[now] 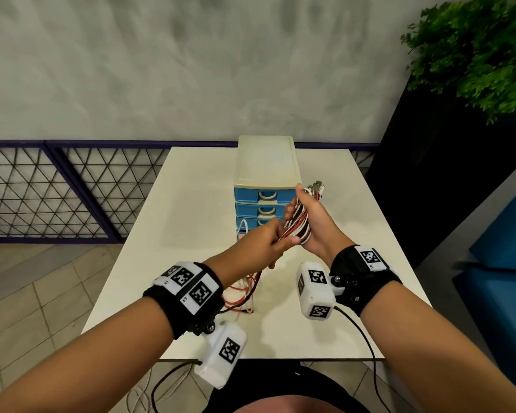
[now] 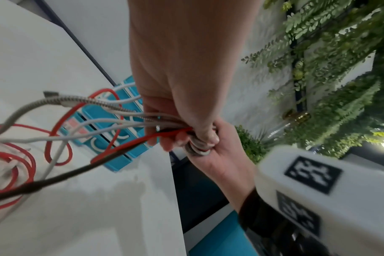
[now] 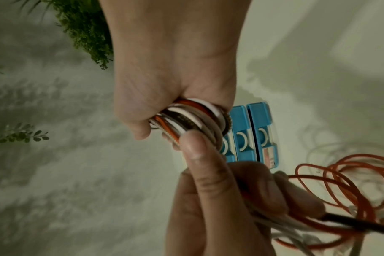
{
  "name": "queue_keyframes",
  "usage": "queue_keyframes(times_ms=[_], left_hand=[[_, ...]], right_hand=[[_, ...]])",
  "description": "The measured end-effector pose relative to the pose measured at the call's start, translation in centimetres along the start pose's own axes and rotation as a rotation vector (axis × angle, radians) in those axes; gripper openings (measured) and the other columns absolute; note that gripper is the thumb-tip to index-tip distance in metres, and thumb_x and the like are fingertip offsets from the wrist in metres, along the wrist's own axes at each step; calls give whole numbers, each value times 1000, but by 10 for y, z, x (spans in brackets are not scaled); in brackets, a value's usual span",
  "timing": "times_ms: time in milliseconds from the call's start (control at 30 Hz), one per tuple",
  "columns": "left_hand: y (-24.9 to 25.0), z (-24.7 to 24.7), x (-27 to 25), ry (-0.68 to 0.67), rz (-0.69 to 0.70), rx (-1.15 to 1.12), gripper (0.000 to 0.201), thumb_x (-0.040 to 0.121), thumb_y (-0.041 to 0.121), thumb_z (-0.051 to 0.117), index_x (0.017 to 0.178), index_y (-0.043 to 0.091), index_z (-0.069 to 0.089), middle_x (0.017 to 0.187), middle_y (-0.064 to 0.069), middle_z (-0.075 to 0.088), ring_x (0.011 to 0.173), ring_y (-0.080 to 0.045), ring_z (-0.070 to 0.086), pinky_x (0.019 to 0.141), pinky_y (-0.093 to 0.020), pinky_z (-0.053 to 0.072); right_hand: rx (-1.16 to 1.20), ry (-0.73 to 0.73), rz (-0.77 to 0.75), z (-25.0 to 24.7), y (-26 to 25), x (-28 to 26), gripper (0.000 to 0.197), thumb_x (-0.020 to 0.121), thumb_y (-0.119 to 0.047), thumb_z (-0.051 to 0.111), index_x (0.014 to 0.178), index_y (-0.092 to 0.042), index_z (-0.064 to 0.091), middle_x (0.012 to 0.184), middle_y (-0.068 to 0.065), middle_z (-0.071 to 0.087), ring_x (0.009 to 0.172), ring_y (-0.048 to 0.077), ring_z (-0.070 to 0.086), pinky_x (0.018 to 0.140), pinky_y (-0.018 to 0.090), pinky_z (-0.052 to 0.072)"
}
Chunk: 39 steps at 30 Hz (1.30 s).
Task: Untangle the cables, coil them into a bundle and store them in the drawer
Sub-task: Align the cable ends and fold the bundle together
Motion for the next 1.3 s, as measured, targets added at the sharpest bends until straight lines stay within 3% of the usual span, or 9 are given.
queue_keyframes(times_ms=[167,367,633,733,833,967,1100,1200,1300], left_hand=[[-40,5,-4,-188,-24,-33,26,92,32,57,70,19,58,59,4,58,50,-5,54,54,-18,43],[-82,7,-12,-168,-39,93,19,94,30,54,83,14,56,73,-1,59,67,-13,55,64,-23,44],[-134,-14,-17,-232,-115,590,27,95,43,44,80,22,50,79,-2,57,76,-21,49,71,-31,39],[-141,-23,-14,-249,-107,574,27,94,35,49,105,14,61,106,-9,62,104,-26,57,87,-33,45],[-156,-36,-13,-296,-191,731,33,93,37,49,114,14,60,123,-8,58,133,-24,40,106,-41,37],[-148,-74,-1,-133,-243,914,26,95,30,44,114,17,55,118,-8,54,114,-29,49,95,-45,44],[-128,-110,13,91,-277,1003,28,90,11,49,117,15,51,122,-8,46,119,-29,41,95,-44,43],[-128,-106,17,-97,-307,862,43,89,14,54,131,19,45,140,-7,38,135,-27,32,110,-45,32],[-120,-77,11,-379,-343,605,59,90,17,57,143,19,33,150,-3,34,138,-21,32,113,-31,25]], right_hand=[[197,14,-18,7,-9,-4,37,96,-41,53,69,-15,49,62,0,57,58,13,65,64,28,59],[14,123,-95,9,-7,-7,40,94,-39,58,63,-18,43,46,-6,35,38,8,40,47,25,47],[-46,104,-154,-1,-24,-6,39,92,-39,61,63,-20,43,44,-6,30,35,9,34,43,24,43],[-97,48,-146,2,-21,-10,42,93,-38,60,61,-20,40,42,-6,29,34,9,33,43,25,40],[-121,-43,-144,3,-25,-14,39,92,-37,61,63,-20,40,44,-6,29,35,9,29,41,24,37],[-232,-68,-158,2,-25,-17,39,93,-35,61,63,-20,41,45,-4,27,36,9,28,42,25,38],[-298,0,-192,7,-15,-19,39,93,-36,61,63,-19,41,47,-3,31,39,12,29,45,27,38],[-366,64,-251,9,-6,-17,29,93,-33,61,75,-16,48,46,-4,34,39,12,31,46,28,41],[-427,82,-275,11,6,-13,24,93,-32,62,88,-13,49,45,-7,37,38,12,32,47,30,42]])
Point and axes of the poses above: each hand's wrist, its own x-axis towards the middle knuckle, its own z-axis out of the palm, y = z × x, the point moved 2 cm from there along x, towards the middle knuckle
